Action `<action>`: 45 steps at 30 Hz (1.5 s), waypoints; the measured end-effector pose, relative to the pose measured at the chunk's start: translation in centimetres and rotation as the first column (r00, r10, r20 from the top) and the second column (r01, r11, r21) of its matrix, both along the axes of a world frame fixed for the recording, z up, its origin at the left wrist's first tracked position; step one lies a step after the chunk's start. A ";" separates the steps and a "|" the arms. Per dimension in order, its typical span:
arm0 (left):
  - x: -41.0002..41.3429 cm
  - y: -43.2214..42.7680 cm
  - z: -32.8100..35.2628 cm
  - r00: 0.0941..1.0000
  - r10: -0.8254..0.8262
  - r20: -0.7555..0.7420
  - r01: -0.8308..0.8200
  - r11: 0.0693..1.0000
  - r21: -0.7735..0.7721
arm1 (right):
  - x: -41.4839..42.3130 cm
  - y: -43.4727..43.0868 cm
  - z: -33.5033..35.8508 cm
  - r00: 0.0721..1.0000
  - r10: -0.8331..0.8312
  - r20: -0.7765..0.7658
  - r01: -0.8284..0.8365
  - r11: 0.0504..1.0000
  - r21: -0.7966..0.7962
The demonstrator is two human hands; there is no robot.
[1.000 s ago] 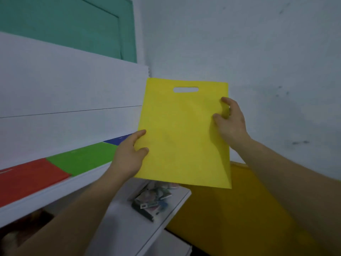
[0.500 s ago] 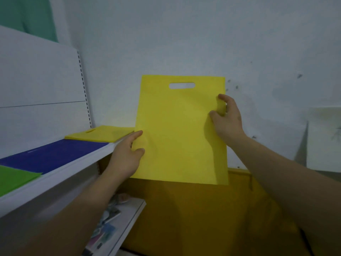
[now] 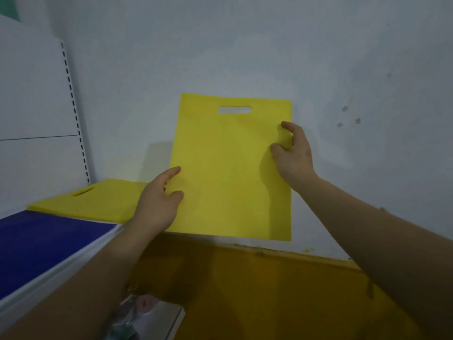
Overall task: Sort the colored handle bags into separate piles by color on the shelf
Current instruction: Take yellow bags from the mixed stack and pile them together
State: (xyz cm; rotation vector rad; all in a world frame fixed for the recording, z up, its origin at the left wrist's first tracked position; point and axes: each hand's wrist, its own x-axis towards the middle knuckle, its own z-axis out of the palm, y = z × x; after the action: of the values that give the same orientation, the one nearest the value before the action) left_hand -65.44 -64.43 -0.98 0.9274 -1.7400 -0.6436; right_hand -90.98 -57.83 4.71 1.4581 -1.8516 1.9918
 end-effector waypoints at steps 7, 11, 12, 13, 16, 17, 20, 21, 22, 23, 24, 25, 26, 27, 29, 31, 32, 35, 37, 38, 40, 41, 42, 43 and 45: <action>2.4 -4.2 -0.9 0.995 0.093 -0.024 -0.092 0.994 0.051 | 1.8 -8.0 -0.2 0.991 0.127 -0.032 -0.127 0.992 0.007; 3.8 -5.8 -0.8 0.975 0.223 -0.010 -0.222 0.975 0.027 | 3.2 -12.8 -0.3 0.972 0.231 -0.050 -0.231 0.973 0.011; 4.1 -6.1 -0.7 0.965 0.263 0.002 -0.263 0.965 0.020 | 3.5 -13.8 -0.3 0.965 0.254 -0.059 -0.253 0.967 0.011; 4.3 -6.4 -0.6 0.952 0.306 0.012 -0.306 0.952 0.023 | 3.8 -15.0 -0.3 0.956 0.284 -0.069 -0.284 0.959 0.011; 4.5 -7.0 -0.7 0.911 0.412 0.020 -0.412 0.910 0.036 | 4.6 -18.4 -0.1 0.917 0.389 -0.089 -0.389 0.921 0.013; 4.5 -7.2 -0.8 0.895 0.446 0.026 -0.446 0.894 0.038 | 4.9 -19.6 0.1 0.902 0.420 -0.096 -0.421 0.907 0.017; 4.6 -7.9 -0.7 0.841 0.541 0.018 -0.541 0.838 0.068 | 5.9 -23.0 0.6 0.853 0.505 -0.130 -0.508 0.861 0.019; 4.7 -8.0 -0.7 0.821 0.570 0.014 -0.570 0.818 0.075 | 6.3 -24.0 0.7 0.832 0.536 -0.147 -0.539 0.842 0.018; 4.8 -8.1 -0.7 0.801 0.599 0.014 -0.598 0.798 0.077 | 6.8 -25.0 0.7 0.810 0.564 -0.163 -0.568 0.822 0.024; 5.0 -8.2 -0.8 0.780 0.625 0.017 -0.624 0.777 0.078 | 7.4 -25.9 0.8 0.790 0.589 -0.170 -0.592 0.805 0.038; 5.2 -8.1 -0.8 0.761 0.648 0.023 -0.648 0.758 0.079 | 7.9 -26.7 0.7 0.773 0.611 -0.169 -0.611 0.789 0.062; 5.4 -8.0 -0.9 0.742 0.669 0.035 -0.670 0.739 0.078 | 8.6 -27.4 0.6 0.757 0.632 -0.167 -0.626 0.774 0.092; 5.6 -7.8 -1.0 0.723 0.689 0.048 -0.691 0.720 0.073 | 9.2 -28.0 0.5 0.739 0.652 -0.170 -0.641 0.758 0.121; 5.9 -7.7 -1.0 0.707 0.705 0.056 -0.707 0.704 0.068 | 9.9 -28.6 0.3 0.721 0.669 -0.181 -0.654 0.743 0.143; 6.7 -7.5 -1.0 0.679 0.731 0.070 -0.734 0.676 0.064 | 11.2 -29.8 0.1 0.691 0.691 -0.213 -0.670 0.722 0.172; 7.5 -7.5 -0.8 0.655 0.750 0.095 -0.756 0.651 0.072 | 12.5 -30.8 0.0 0.668 0.701 -0.250 -0.675 0.712 0.193; 7.8 -7.5 -0.8 0.647 0.754 0.114 -0.763 0.642 0.080 | 13.2 -31.4 -0.1 0.655 0.702 -0.280 -0.675 0.710 0.202; 8.3 -7.8 -0.9 0.639 0.743 0.198 -0.768 0.630 0.114 | 14.8 -33.4 -0.6 0.615 0.683 -0.394 -0.651 0.722 0.235; 8.3 -8.0 -1.0 0.642 0.717 0.272 -0.764 0.627 0.152 | 15.7 -34.6 -1.1 0.580 0.683 -0.444 -0.635 0.720 0.279; 8.3 -8.1 -1.1 0.638 0.700 0.322 -0.766 0.621 0.169 | 16.1 -35.2 -1.5 0.559 0.688 -0.463 -0.631 0.715 0.301; 8.0 -8.4 -1.3 0.612 0.666 0.427 -0.782 0.591 0.198 | 16.8 -36.1 -2.2 0.514 0.699 -0.497 -0.619 0.703 0.350; 7.8 -8.6 -1.5 0.595 0.648 0.475 -0.792 0.574 0.209 | 17.2 -36.6 -2.5 0.493 0.704 -0.510 -0.612 0.698 0.372; 7.6 -8.7 -1.6 0.580 0.629 0.517 -0.800 0.559 0.217 | 17.4 -37.1 -2.9 0.473 0.708 -0.524 -0.604 0.694 0.392; 7.4 -8.8 -1.8 0.567 0.611 0.553 -0.807 0.545 0.225 | 17.7 -37.5 -3.3 0.452 0.711 -0.539 -0.599 0.689 0.408; 7.1 -9.2 -2.1 0.542 0.584 0.604 -0.822 0.518 0.236 | 18.1 -38.4 -4.0 0.410 0.715 -0.566 -0.594 0.680 0.429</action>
State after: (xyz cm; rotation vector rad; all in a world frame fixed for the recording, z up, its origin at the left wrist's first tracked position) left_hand -58.34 -73.61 -3.08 2.2017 -1.3316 -0.2884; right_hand -72.93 -96.20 0.69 2.8231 -1.1544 1.0471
